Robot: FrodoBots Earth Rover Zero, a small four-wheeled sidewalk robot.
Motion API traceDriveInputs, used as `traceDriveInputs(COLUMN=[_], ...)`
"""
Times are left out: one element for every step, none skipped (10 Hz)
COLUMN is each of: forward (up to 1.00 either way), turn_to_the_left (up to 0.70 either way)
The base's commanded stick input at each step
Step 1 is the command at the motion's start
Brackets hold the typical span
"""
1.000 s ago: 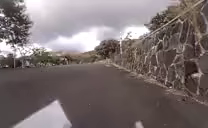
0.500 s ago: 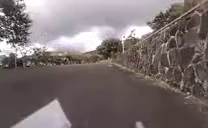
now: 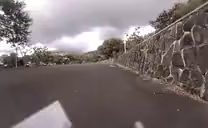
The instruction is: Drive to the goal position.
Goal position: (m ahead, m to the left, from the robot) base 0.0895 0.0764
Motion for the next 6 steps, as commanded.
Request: traceDriveInputs(forward=[1.00,1.00,1.00,1.00,1.00,1.00], turn_to_the_left=[0.00,-0.20,-0.01,-0.21,-0.24,-0.23])
